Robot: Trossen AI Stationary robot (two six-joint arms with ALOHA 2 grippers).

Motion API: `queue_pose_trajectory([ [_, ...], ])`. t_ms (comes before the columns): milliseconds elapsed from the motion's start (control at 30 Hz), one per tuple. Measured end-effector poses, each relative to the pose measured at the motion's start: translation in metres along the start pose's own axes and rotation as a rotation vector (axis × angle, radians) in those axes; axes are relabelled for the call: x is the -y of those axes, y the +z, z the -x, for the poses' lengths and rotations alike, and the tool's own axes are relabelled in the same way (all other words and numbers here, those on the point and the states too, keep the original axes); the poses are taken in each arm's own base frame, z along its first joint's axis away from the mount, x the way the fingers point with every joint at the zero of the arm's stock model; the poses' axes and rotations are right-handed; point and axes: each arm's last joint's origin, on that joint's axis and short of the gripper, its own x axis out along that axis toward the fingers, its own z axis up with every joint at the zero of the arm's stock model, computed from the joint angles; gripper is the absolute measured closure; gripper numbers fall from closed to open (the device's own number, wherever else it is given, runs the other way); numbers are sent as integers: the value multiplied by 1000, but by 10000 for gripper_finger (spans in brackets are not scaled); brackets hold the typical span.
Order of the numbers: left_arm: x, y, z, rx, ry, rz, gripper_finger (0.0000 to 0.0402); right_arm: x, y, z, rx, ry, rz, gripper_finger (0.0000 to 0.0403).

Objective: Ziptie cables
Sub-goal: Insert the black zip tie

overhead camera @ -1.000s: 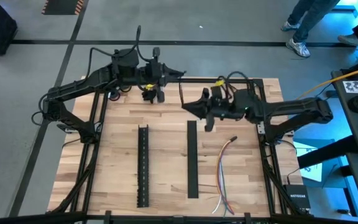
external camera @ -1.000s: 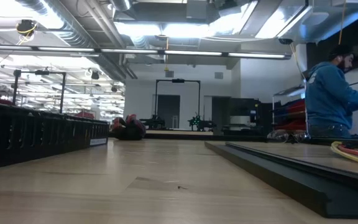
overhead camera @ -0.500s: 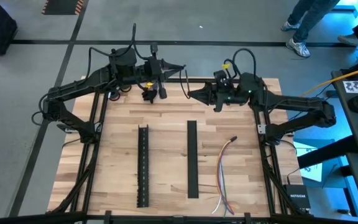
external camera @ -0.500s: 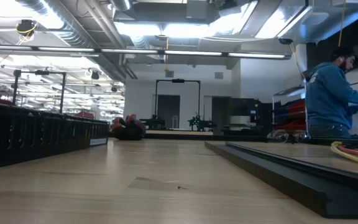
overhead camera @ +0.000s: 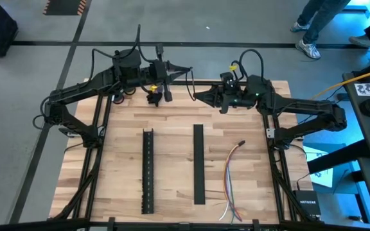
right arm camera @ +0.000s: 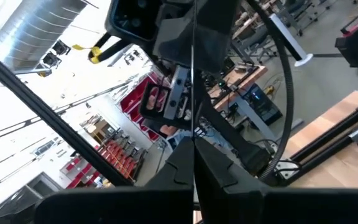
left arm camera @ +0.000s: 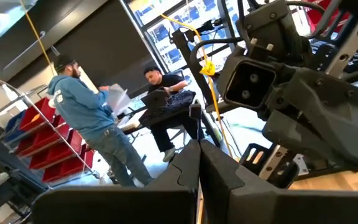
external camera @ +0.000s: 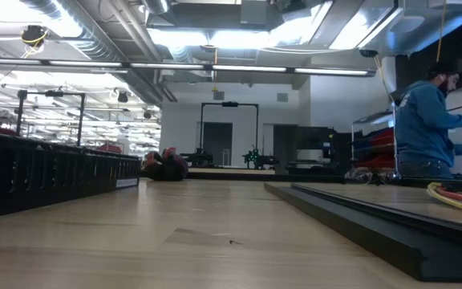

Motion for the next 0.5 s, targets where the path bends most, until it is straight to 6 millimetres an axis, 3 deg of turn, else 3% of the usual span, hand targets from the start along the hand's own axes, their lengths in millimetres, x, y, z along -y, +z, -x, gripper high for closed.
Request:
queue_pose_trajectory([
  [500,1,0,0,2,-7,-29,401,-1,0,0,9,4,2,403],
])
